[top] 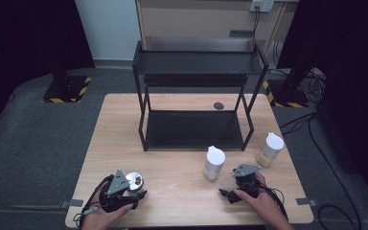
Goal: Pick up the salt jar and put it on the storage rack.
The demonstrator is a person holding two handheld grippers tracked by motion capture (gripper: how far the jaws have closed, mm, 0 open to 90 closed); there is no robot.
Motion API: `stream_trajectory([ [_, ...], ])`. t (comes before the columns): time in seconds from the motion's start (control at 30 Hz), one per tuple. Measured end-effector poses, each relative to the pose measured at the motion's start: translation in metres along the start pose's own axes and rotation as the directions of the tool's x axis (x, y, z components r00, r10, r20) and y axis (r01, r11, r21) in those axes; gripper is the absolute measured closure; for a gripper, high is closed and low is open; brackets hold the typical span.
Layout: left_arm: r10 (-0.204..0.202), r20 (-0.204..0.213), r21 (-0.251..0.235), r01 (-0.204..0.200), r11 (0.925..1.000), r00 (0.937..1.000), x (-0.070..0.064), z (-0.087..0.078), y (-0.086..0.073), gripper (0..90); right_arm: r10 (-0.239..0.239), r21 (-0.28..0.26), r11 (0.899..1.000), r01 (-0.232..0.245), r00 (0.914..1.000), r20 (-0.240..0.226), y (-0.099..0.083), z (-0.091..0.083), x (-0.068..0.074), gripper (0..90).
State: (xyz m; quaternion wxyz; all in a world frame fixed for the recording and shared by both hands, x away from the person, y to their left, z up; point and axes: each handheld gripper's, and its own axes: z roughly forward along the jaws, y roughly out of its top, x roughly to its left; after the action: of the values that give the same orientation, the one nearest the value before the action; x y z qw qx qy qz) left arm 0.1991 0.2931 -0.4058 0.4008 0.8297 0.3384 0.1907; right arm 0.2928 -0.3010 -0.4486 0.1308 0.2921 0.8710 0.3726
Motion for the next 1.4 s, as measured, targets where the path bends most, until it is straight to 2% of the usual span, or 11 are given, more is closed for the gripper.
stream_trajectory([
  [0.27, 0.0, 0.012, -0.019, 0.0, 0.9998, 0.9999, -0.005, 0.003, 0.009, 29.7, 0.0, 0.0, 1.0, 0.0, 1.0, 0.0, 0.0, 0.0, 0.0, 0.9],
  [0.37, -0.007, 0.03, -0.034, 0.008, 0.9994, 0.9995, -0.005, 0.006, 0.012, 29.7, 0.0, 0.0, 1.0, 0.0, 1.0, 0.0, 0.0, 0.0, 0.0, 0.9],
  [0.63, 0.026, 0.023, -0.039, -0.025, 0.9989, 0.9994, -0.014, 0.017, 0.027, 29.7, 0.0, 0.0, 1.0, 0.0, 1.0, 0.0, 0.0, 0.0, 0.0, 0.9],
  [1.0, -0.001, -0.013, -0.04, 0.001, 0.9992, 0.9999, -0.007, 0.025, 0.034, 29.8, 0.0, 0.0, 1.0, 0.0, 1.0, 0.0, 0.0, 0.0, 0.0, 0.9],
  [1.4, 0.004, -0.012, -0.054, -0.005, 0.9986, 0.9999, -0.013, 0.056, 0.06, 29.8, 0.001, 0.0, 1.0, -0.001, 1.0, 0.001, 0.0, 0.0, 0.0, 1.0],
])
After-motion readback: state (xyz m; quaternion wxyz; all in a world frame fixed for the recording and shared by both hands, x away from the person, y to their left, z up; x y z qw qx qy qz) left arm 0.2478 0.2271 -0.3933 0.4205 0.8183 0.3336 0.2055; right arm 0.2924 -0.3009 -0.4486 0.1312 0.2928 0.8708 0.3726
